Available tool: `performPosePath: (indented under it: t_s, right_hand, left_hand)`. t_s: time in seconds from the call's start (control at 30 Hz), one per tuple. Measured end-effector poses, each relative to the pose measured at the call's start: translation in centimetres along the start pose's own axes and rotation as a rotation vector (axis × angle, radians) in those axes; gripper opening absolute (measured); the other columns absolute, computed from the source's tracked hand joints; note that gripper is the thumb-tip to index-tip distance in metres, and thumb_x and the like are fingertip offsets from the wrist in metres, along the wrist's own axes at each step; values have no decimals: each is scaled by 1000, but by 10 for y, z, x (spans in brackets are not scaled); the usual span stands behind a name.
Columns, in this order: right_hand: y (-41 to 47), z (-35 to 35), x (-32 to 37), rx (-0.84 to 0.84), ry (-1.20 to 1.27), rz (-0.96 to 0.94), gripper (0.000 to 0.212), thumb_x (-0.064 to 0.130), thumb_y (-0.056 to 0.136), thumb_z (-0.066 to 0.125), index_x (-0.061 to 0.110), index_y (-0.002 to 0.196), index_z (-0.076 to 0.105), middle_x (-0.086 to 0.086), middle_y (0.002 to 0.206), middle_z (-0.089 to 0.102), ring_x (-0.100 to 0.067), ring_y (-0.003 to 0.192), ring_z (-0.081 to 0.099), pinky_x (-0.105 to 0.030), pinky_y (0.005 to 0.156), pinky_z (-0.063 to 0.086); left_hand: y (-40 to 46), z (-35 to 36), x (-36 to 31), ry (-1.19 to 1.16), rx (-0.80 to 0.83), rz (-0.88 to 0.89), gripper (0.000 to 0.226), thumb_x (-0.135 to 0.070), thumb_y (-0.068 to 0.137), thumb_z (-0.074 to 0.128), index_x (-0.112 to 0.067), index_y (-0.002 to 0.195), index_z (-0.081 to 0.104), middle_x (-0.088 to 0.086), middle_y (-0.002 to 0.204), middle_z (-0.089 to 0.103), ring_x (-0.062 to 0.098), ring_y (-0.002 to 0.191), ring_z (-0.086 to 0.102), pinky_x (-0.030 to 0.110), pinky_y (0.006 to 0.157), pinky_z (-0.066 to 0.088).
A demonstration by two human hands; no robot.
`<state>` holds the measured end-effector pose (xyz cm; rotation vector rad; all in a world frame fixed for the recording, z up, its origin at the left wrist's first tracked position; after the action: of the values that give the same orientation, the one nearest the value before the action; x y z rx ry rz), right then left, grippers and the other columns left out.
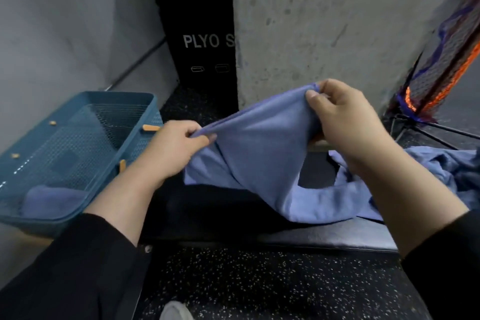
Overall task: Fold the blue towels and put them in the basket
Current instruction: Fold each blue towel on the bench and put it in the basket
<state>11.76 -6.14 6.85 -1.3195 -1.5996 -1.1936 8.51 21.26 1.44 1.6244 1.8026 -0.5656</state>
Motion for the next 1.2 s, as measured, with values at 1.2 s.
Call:
performPosePath:
  t_s: [1.2]
  right_hand:
    - [52, -38, 16, -226, -108, 32, 16, 32, 86, 44, 20, 76, 50, -3, 74, 54, -23, 74, 53, -55, 75, 53]
  left_hand:
    - [64, -62, -46, -400, -282, -172, 30, -38, 92, 45, -19, 81, 65, 15, 84, 69, 39, 85, 72, 58, 77, 58]
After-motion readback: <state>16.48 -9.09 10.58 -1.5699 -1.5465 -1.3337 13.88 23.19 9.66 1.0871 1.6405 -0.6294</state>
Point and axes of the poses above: each hand's wrist, its own y-axis towards the middle knuckle, its own z-axis out of the palm, x = y × z, the point moved 5 cm from there along y, towards the middle knuckle
